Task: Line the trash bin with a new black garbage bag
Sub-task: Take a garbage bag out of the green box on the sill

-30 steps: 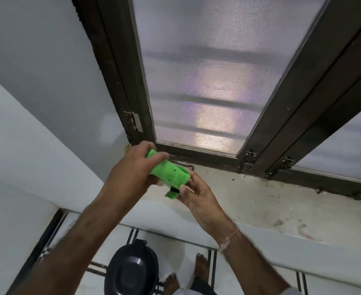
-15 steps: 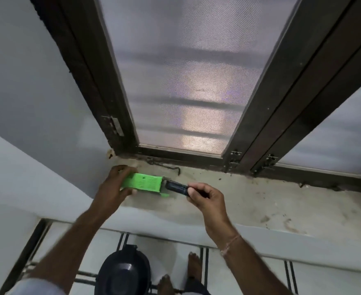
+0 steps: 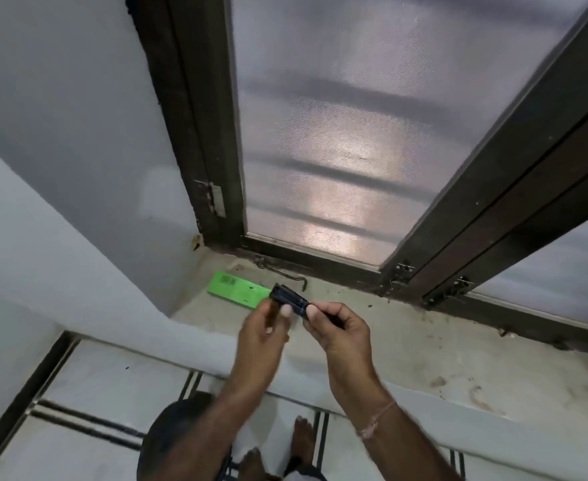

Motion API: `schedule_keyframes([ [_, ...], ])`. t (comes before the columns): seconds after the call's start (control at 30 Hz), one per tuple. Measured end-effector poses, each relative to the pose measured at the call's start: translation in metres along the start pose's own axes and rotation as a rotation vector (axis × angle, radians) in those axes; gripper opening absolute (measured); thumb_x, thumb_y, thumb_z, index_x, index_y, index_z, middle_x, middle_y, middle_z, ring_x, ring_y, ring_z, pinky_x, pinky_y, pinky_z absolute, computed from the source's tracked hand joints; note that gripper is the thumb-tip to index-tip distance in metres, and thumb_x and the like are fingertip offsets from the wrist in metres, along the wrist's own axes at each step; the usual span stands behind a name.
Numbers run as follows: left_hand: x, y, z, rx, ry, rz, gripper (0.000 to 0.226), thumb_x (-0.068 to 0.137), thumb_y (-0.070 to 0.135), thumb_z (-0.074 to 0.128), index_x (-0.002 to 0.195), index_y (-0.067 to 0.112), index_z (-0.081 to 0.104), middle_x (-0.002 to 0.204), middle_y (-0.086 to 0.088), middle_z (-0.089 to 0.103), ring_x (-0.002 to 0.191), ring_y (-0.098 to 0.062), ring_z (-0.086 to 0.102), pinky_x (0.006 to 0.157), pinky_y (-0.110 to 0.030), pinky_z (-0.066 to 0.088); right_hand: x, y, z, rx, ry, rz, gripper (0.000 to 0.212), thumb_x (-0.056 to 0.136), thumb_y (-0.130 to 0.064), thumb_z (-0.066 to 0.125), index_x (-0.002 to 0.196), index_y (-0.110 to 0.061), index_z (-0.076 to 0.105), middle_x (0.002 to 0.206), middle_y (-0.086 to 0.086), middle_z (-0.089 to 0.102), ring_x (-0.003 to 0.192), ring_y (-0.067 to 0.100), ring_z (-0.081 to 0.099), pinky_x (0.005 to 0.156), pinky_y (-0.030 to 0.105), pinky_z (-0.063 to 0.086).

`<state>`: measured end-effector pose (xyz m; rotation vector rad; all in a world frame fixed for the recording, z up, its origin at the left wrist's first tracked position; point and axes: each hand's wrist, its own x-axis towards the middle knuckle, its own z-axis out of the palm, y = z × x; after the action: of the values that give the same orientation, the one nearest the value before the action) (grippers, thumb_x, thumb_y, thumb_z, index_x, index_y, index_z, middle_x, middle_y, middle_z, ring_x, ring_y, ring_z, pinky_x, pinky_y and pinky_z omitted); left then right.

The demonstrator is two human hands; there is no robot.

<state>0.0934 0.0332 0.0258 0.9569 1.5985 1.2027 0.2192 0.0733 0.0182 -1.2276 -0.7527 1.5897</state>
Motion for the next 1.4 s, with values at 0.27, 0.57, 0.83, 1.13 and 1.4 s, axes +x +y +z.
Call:
schedule_keyframes([
  [0.27,0.006,-0.006,-0.017,-0.355,-0.022,-0.155,0.024,0.105,0.021,0.053,0.115,0.016,0.074,0.106,-0.006,0.078,0.102,-0.020,0.070,0.085,-0.032,0.052,-0.014,-0.004,0.022,-0.169,-0.086,0.044,0.008,0.093,-0.017,0.075,0.099,-0.012,0.078,0.098,0.007,0.081,0.089,0.015,0.074,0.070,0.026,0.055],
  [0.57,0.004,-0.009,-0.013,-0.548,0.083,-0.247,0.017,0.096,0.008,0.064,0.112,0.004,0.069,0.108,-0.022,0.076,0.099,-0.031,0.075,0.084,-0.035,0.061,-0.018,-0.008,0.030,-0.117,-0.063,0.102,0.007,0.091,-0.009,0.076,0.096,-0.007,0.080,0.092,0.011,0.080,0.083,0.015,0.074,0.070,0.022,0.058],
  [0.83,0.005,0.001,-0.015,-0.624,0.018,-0.386,0.031,0.092,0.038,0.068,0.099,0.010,0.079,0.098,-0.014,0.079,0.093,-0.025,0.075,0.082,-0.039,0.062,-0.025,-0.006,0.034,-0.245,-0.095,0.024,0.014,0.094,-0.012,0.074,0.080,-0.012,0.077,0.081,0.008,0.073,0.074,0.015,0.068,0.060,0.023,0.055],
  [1.13,0.002,0.001,-0.016,-0.607,-0.021,-0.436,0.040,0.101,0.038,0.056,0.125,0.009,0.066,0.114,-0.017,0.076,0.106,-0.031,0.073,0.087,-0.041,0.060,-0.020,-0.012,0.034,-0.225,0.014,0.138,0.012,0.103,-0.015,0.062,0.094,-0.006,0.062,0.085,0.012,0.068,0.073,0.018,0.060,0.064,0.028,0.053],
  [1.4,-0.005,0.001,-0.017,-0.704,-0.113,-0.444,0.049,0.104,0.046,0.041,0.132,0.013,0.063,0.126,-0.016,0.072,0.114,-0.030,0.069,0.084,-0.041,0.059,-0.009,-0.013,0.040,-0.152,0.070,0.145,0.027,0.112,-0.017,0.042,0.104,-0.009,0.067,0.095,0.009,0.074,0.086,0.020,0.068,0.076,0.029,0.056],
])
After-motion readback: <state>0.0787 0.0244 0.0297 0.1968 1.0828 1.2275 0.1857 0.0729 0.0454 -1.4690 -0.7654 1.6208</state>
